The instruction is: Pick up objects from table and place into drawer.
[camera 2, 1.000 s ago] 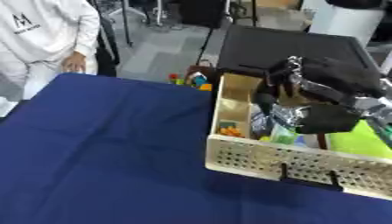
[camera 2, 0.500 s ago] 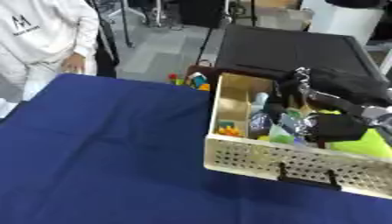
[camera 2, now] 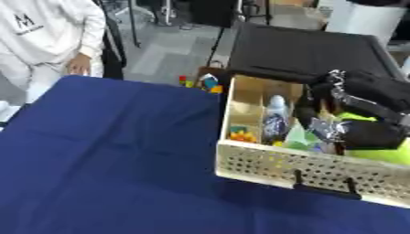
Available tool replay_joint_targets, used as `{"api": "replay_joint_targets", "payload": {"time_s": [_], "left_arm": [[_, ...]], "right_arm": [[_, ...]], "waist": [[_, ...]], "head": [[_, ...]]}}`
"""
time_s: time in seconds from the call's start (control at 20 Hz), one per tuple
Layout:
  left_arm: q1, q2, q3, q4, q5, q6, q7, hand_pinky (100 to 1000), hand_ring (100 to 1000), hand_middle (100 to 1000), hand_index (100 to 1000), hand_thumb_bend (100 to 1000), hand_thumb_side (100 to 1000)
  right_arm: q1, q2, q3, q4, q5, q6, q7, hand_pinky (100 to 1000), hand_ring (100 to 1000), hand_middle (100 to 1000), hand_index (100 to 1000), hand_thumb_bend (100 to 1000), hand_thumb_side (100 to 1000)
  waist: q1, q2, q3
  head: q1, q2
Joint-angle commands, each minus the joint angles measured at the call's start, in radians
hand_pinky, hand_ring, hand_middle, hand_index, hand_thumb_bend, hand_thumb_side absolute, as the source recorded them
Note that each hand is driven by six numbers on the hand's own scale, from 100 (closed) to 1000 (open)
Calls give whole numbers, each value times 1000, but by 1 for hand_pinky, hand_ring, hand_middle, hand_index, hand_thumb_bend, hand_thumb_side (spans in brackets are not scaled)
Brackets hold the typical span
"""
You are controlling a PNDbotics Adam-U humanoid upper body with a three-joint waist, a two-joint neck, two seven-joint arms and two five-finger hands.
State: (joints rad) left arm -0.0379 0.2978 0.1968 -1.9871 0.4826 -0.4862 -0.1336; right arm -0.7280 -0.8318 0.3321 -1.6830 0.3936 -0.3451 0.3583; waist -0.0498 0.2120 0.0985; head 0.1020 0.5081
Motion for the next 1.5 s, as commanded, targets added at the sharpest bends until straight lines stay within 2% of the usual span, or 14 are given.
{"api": "replay_joint_targets", "payload": {"time_s": [0.05,0.6,1.05,1.25,1.3,1.4,1.5], "left_arm": [[-17,4,1,-13,-6,8,0,582,803,839,845,194,1000],[-31,-24,0,-13,-32,15,-6,581,803,841,845,176,1000],[-34,-37,-4,-13,-40,23,-9,581,803,841,845,162,1000],[-34,-40,-7,-13,-41,27,-14,582,804,842,846,159,1000],[-35,-41,-7,-13,-41,28,-15,581,803,842,846,158,1000],[-34,-43,-8,-13,-40,30,-17,581,803,842,846,157,1000],[-35,-44,-9,-13,-40,32,-19,581,803,842,846,155,1000]], "right_arm": [[-5,-35,-16,-2,-1,3,18,358,495,495,656,100,1000],[-3,-11,-19,17,-33,11,55,366,493,496,655,100,1000],[-16,41,-26,54,-108,23,24,377,489,499,651,100,1000],[-30,55,-29,74,-104,1,4,327,441,447,618,100,1000],[-32,56,-29,79,-99,-7,2,325,437,445,630,235,1000],[-34,56,-30,87,-85,-27,6,324,436,445,632,309,1000],[-37,56,-33,96,-73,-44,7,324,436,444,630,325,1000]], "waist": [[3,-6,2],[7,26,11],[10,31,21],[11,30,23],[11,30,23],[12,30,24],[12,30,26]], "head": [[-3,-13],[-17,-30],[-28,-49],[-30,-52],[-30,-52],[-29,-53],[-29,-55]]}}
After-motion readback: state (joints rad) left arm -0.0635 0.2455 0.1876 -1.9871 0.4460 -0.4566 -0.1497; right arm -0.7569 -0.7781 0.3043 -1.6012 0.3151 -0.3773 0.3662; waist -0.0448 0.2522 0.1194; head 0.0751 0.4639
